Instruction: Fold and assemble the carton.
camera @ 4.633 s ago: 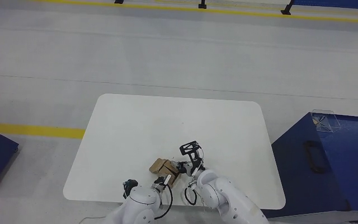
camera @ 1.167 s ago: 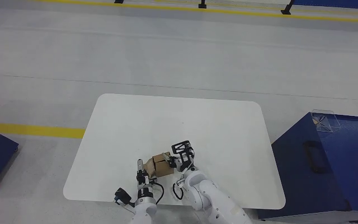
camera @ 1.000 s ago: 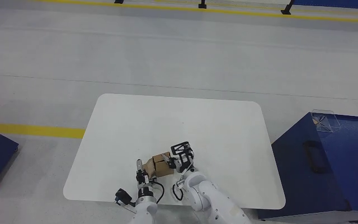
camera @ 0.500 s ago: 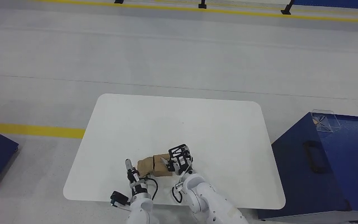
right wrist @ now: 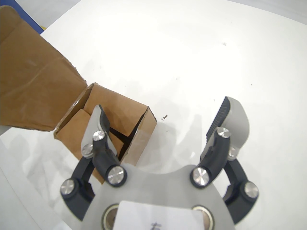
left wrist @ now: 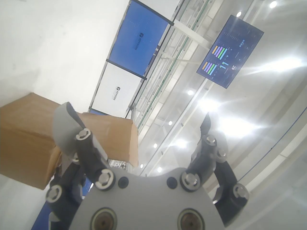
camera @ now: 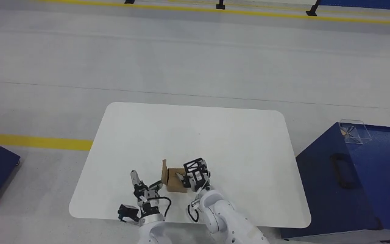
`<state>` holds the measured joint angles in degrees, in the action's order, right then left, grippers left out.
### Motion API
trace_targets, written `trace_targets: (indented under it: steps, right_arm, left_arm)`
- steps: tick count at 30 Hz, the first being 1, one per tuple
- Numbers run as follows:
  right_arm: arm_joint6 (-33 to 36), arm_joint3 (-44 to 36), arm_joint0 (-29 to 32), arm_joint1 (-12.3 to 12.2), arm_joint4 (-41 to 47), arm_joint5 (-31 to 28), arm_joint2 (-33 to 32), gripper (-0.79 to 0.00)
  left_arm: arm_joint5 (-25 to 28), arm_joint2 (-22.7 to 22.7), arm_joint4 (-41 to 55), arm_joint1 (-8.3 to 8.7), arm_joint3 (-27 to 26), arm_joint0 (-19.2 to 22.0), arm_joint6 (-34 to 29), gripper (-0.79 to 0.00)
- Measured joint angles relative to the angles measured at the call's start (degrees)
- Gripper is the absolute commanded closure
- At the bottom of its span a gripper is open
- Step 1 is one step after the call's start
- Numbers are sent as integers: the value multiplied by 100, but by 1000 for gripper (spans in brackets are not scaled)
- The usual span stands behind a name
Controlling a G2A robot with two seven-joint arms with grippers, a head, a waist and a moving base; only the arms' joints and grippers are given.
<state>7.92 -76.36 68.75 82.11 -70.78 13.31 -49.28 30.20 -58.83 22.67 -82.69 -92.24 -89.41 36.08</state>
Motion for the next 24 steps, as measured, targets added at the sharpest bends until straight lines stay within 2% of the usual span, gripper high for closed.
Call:
trace_targets:
  steps: [8,12,17,24]
  right_arm:
    - [46,-400,184,-86,260,457,-785,-785]
    - [242,-629,341,-158,397,267,-1195,-785]
    - [372,-767,465,-193,396,52,-1356,-785]
    - [469,-815,529,-178,707,-37,-1461,-785]
  left_arm:
    - [-686,185,-142,-111,107,207,-18,-785]
    - [-1115,266,-62,-177,229,366,-27,-785]
    - [-1292,370,-13,-255,295,504,-56,-785]
    - [-1403,361,-111,-311,-11,442,-106,-785]
